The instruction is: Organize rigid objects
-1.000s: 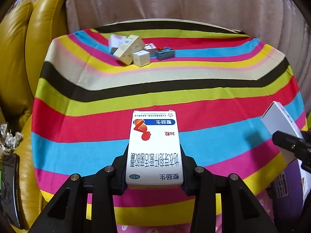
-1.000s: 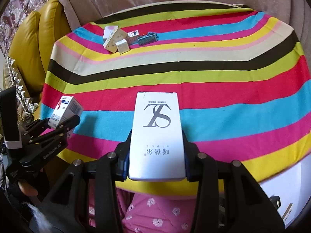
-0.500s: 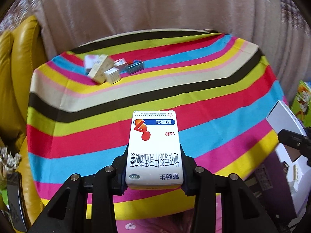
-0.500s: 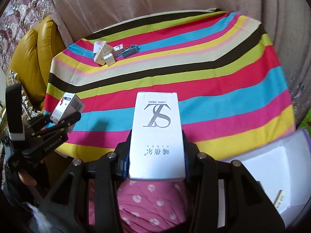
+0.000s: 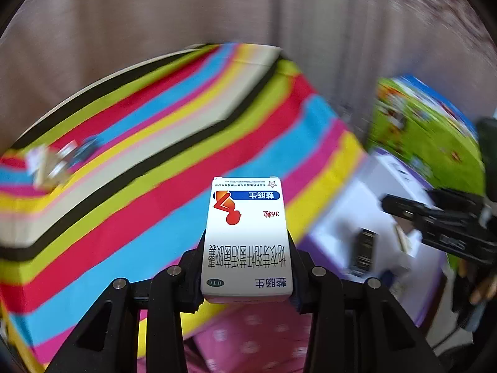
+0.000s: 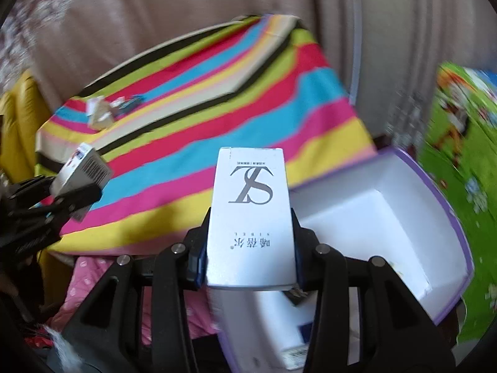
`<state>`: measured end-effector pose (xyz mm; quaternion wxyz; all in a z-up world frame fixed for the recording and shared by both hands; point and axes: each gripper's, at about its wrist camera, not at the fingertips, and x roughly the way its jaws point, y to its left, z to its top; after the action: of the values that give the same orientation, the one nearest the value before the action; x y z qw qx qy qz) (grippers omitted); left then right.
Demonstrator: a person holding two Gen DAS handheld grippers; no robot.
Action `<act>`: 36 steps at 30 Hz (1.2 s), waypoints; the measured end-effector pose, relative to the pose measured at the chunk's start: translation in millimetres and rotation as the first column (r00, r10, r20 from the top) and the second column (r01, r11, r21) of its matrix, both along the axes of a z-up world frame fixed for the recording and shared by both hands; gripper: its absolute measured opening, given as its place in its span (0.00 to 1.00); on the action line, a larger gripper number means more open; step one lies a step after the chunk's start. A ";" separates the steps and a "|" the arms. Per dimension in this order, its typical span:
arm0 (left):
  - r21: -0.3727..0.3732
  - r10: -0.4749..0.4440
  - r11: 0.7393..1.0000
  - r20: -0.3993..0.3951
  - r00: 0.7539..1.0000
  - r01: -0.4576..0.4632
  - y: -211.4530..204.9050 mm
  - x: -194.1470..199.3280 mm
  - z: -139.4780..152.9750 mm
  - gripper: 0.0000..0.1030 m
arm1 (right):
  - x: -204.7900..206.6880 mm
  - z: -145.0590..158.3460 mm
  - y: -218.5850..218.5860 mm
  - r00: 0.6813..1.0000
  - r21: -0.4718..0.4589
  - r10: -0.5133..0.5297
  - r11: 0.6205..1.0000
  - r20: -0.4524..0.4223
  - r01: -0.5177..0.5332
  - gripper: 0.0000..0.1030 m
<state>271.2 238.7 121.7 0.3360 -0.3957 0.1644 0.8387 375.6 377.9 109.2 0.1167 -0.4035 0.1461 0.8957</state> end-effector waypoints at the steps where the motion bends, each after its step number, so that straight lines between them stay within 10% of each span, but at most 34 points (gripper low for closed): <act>1: -0.007 -0.041 0.999 0.000 0.999 0.041 12.6 6.5 -0.2 0.41 | 3.6 -1.9 7.4 1.000 0.004 -0.021 1.000 0.007 0.021 0.44; 12: 0.010 -0.349 0.937 0.076 0.934 0.349 99.8 50.3 -20.7 0.41 | 58.9 -18.8 80.0 0.961 0.055 -0.262 0.965 0.088 0.258 0.44; 17: 0.072 -0.387 0.922 0.107 0.916 0.381 97.8 54.4 -24.8 0.70 | 64.6 -18.8 96.3 0.922 0.049 -0.369 0.929 0.119 0.366 0.60; 24: 0.073 -0.081 0.994 0.043 0.996 0.078 14.8 -15.4 -35.1 0.74 | 10.3 14.7 46.0 0.977 0.142 -0.200 0.972 0.069 0.189 0.66; 27: 0.017 0.117 0.993 0.008 0.993 -0.117 -36.3 -55.2 -47.9 0.74 | -32.9 18.1 4.5 0.996 0.138 -0.046 0.990 0.072 0.035 0.68; 32: -0.036 0.403 0.913 -0.086 0.911 -0.407 -134.5 -117.7 -60.8 0.74 | -129.4 7.3 -66.2 0.974 0.045 0.205 0.977 0.101 -0.210 0.69; 36: -0.025 0.595 0.799 -0.110 0.796 -0.601 -211.4 -162.5 -69.5 0.74 | -210.0 -11.2 -105.3 0.957 0.012 0.270 0.962 0.106 -0.273 0.69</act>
<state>108.6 27.3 52.3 0.0341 -0.3959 0.0718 0.9148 165.6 272.6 98.1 0.0053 -0.4639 0.0712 0.8830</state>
